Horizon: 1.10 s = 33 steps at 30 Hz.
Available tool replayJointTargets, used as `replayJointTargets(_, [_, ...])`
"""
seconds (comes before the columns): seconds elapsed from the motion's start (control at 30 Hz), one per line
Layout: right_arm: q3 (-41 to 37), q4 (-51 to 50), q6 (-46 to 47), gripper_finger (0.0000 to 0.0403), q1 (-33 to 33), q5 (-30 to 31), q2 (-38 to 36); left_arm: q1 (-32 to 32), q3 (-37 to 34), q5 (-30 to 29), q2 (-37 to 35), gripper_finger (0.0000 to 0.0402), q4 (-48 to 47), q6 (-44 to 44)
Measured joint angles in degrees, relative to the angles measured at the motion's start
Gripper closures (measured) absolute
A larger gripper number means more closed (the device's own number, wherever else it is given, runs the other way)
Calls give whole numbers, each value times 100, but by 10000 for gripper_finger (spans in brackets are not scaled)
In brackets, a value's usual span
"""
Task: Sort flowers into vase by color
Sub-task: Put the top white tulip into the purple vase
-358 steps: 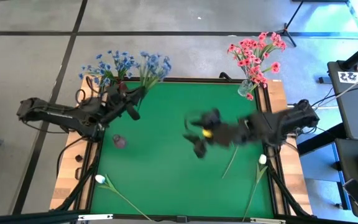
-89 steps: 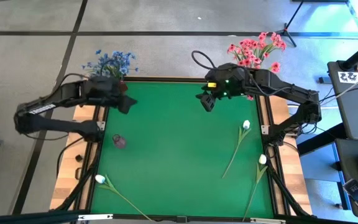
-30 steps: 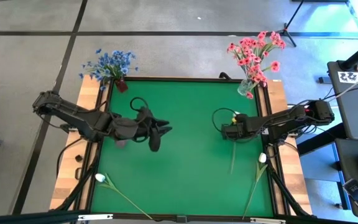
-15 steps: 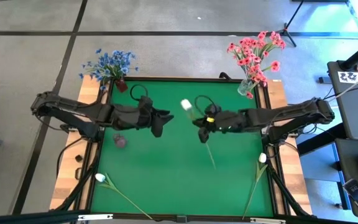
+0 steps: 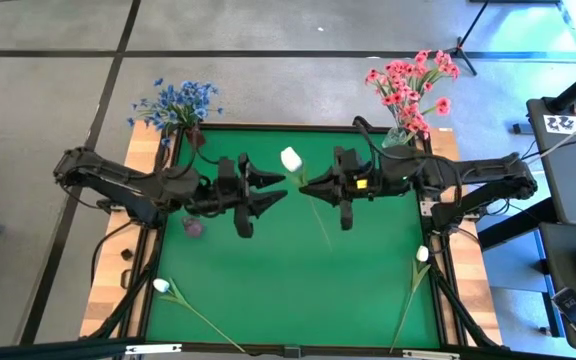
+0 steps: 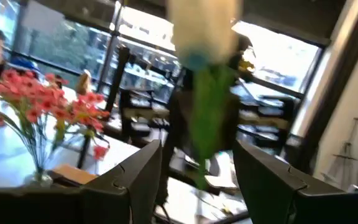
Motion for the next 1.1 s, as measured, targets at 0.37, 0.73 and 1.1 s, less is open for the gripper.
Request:
replayJointTargets(0.37, [-13, 418, -112, 396, -4, 201, 441, 118, 0, -189, 354, 206, 480, 282])
replayJointTargets(0.73, [-11, 352, -177, 366, -6, 388, 479, 180, 2, -433, 286, 348, 444, 103])
replayJointTargets(1.1, [225, -46, -275, 214, 150, 334, 110, -498, 2, -2154, -1067, 397, -1869, 1194])
